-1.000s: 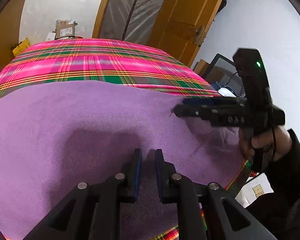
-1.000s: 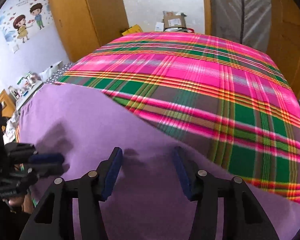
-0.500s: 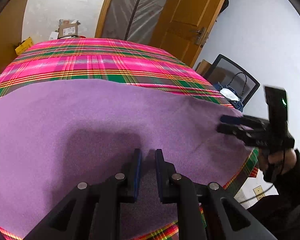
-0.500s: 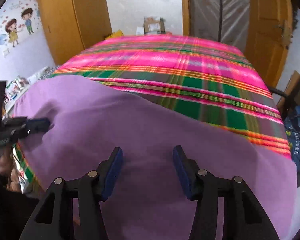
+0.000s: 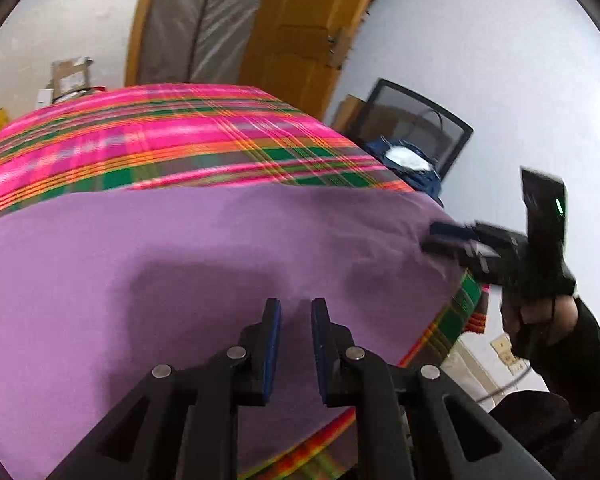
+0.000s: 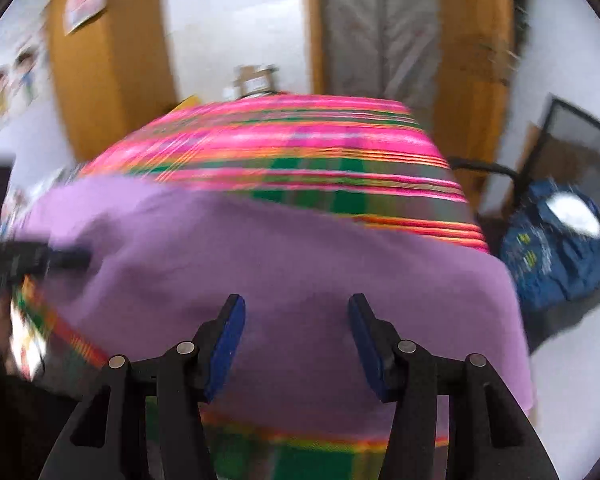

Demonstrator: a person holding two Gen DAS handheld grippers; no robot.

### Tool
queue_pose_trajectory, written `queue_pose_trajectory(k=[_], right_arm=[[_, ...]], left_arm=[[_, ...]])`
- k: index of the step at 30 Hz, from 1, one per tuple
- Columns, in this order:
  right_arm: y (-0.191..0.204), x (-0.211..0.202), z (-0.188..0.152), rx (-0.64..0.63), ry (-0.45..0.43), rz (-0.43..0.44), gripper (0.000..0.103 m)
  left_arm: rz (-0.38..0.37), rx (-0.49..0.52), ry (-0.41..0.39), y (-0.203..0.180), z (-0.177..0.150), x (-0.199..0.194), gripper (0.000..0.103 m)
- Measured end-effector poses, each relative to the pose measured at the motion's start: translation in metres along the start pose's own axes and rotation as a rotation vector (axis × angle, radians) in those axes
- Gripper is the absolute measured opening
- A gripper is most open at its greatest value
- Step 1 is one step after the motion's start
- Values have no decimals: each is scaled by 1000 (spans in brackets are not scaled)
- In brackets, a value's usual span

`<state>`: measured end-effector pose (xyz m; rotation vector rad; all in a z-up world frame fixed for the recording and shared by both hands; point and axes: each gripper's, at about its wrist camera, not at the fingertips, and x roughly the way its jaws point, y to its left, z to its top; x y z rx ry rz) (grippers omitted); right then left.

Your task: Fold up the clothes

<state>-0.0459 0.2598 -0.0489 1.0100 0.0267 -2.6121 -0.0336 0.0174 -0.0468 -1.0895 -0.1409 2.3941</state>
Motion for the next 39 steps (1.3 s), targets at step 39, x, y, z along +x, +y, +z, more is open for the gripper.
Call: queue_pose_trajectory(k=[39], right_arm=[[11, 40, 55, 19, 44, 31, 19]], left_arm=[[209, -162, -119, 48, -14, -49, 15]])
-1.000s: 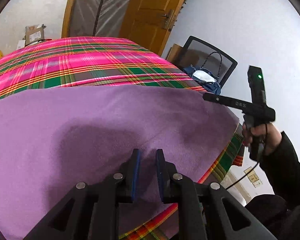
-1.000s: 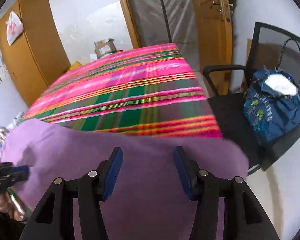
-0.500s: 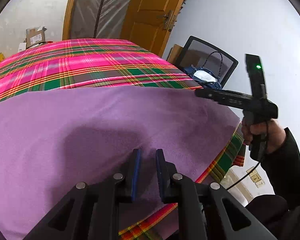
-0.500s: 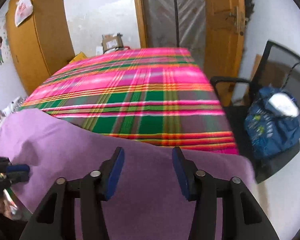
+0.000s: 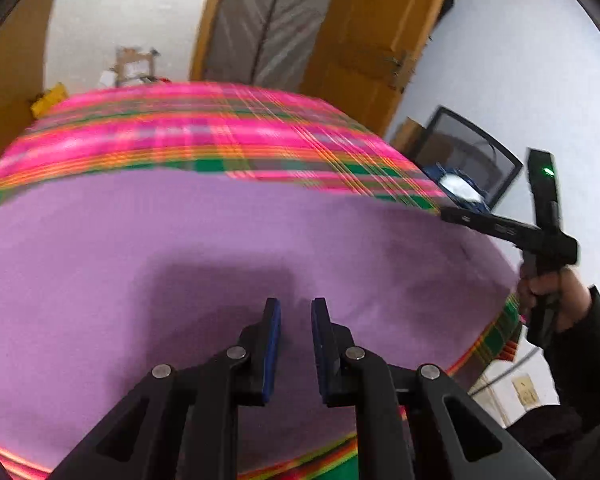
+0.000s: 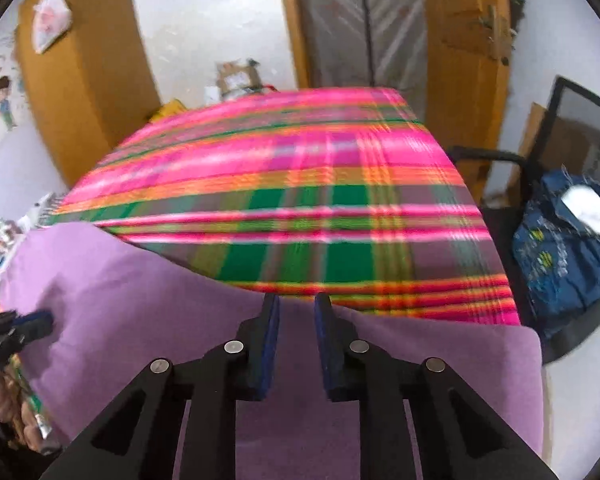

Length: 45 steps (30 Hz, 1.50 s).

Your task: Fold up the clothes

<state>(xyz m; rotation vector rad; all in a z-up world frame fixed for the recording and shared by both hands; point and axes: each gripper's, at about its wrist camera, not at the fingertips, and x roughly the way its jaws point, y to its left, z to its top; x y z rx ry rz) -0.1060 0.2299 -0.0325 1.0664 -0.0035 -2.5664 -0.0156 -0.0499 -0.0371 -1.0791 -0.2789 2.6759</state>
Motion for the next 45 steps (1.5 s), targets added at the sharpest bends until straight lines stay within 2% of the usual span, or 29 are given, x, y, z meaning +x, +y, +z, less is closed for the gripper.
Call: queue_pose_trajectory(k=[4, 6, 11, 16, 18, 28, 33, 36, 45], right_arm=[[29, -8, 2, -42, -23, 85, 21], [45, -6, 2, -62, -22, 126, 25], [87, 4, 1, -141, 0, 215, 26], [113, 21, -1, -190, 51, 233, 27], [121, 26, -3, -213, 64, 231, 32], [137, 42, 2, -218, 69, 243, 32], [135, 46, 6, -178, 66, 219, 32], [135, 50, 6, -168, 74, 207, 32], [141, 56, 10, -169, 72, 206, 32]], left_arm=[[115, -73, -64, 40, 3, -23, 15], [170, -124, -74, 62, 0, -31, 15], [274, -234, -99, 105, -13, -52, 15], [324, -310, -115, 128, -25, -66, 15], [332, -333, -127, 135, -29, -73, 15], [457, -489, -219, 202, -45, -122, 15], [453, -559, -217, 231, -58, -128, 15], [421, -578, -236, 238, -62, -133, 15], [421, -658, -284, 266, -75, -154, 16]])
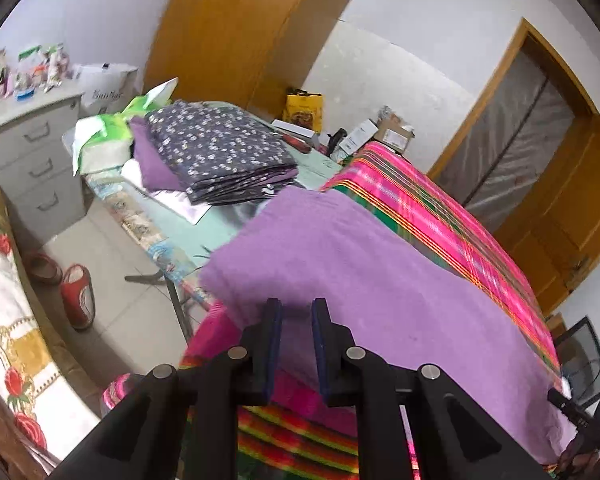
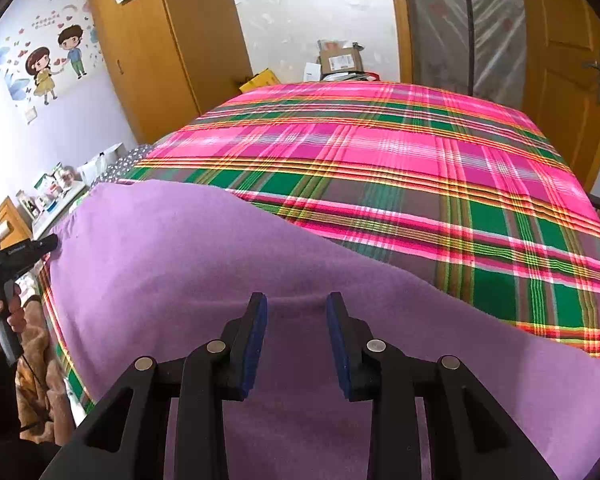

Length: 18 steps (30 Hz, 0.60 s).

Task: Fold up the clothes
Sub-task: 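Lower the left tool onto the purple fabric edge and pinch it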

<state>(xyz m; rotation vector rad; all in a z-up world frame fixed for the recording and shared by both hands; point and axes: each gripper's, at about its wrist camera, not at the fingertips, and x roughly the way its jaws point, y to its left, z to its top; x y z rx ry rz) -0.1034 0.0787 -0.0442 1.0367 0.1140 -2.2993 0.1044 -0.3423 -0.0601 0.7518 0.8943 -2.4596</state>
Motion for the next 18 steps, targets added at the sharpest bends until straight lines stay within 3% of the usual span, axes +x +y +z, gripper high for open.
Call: queue_pose_trajectory(k=[4, 9, 14, 18], right_arm=[[1, -1, 3, 1, -10, 4, 32], [5, -3, 6, -11, -26, 22, 32], [14, -5, 7, -39, -30, 41, 32], [15, -8, 7, -41, -40, 47, 32]], left_arm=[[2, -28, -37, 6, 2, -12, 16], [-8, -120, -129, 23, 4, -26, 32], [-76, -245, -62, 43, 4, -12, 33], [-88, -280, -33, 48, 3, 2, 35]])
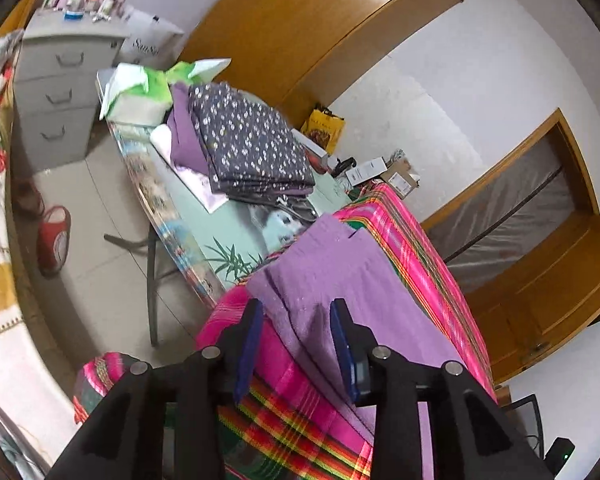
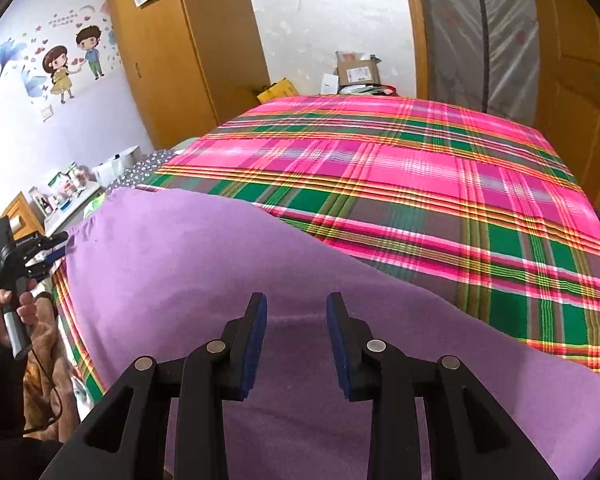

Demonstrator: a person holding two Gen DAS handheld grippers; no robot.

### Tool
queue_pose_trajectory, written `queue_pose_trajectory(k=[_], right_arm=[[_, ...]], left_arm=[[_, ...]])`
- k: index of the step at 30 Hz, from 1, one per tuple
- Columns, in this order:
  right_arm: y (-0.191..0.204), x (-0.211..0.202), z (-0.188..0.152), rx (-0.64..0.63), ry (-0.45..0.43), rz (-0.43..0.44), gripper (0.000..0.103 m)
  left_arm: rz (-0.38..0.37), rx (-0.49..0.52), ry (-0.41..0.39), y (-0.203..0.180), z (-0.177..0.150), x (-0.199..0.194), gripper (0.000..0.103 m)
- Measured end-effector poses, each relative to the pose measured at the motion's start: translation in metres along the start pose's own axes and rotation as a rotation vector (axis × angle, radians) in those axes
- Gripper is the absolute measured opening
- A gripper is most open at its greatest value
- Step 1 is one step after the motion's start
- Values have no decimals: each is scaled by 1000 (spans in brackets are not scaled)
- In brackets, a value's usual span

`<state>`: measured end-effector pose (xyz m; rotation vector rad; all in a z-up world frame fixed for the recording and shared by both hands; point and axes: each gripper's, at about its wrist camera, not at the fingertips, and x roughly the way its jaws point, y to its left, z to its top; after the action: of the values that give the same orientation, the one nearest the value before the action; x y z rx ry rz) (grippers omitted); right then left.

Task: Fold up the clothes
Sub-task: 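Lower the left tool onto the purple fabric edge and pinch it, then lift the pinched purple fabric edge with the left tool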

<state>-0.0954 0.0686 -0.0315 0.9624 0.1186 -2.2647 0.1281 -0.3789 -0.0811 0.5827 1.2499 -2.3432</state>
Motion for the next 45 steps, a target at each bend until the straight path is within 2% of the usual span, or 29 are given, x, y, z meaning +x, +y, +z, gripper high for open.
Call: queue_pose_trajectory(k=[8, 15, 19, 30, 34, 39, 45], right_arm=[[3, 1, -1, -2, 5, 3, 32], [7, 3, 0, -11, 10, 9, 32], [8, 4, 1, -14, 12, 12, 32], [8, 7, -1, -13, 21, 16, 32], [7, 8, -1, -10, 28, 12, 32], [8, 17, -4, -14, 69, 5, 32], [14, 18, -5, -31, 69, 24, 32]], left_arm=[[-53, -72, 40, 14, 5, 21, 37], [-151, -168, 50, 24, 6, 21, 37], [-143, -136, 33, 19, 7, 19, 40], [-188, -197, 69, 31, 9, 38, 40], [-159, -169, 53, 25, 10, 34, 39], [-124, -109, 17, 12, 15, 23, 26], [-136, -34, -23, -14, 23, 9, 23]])
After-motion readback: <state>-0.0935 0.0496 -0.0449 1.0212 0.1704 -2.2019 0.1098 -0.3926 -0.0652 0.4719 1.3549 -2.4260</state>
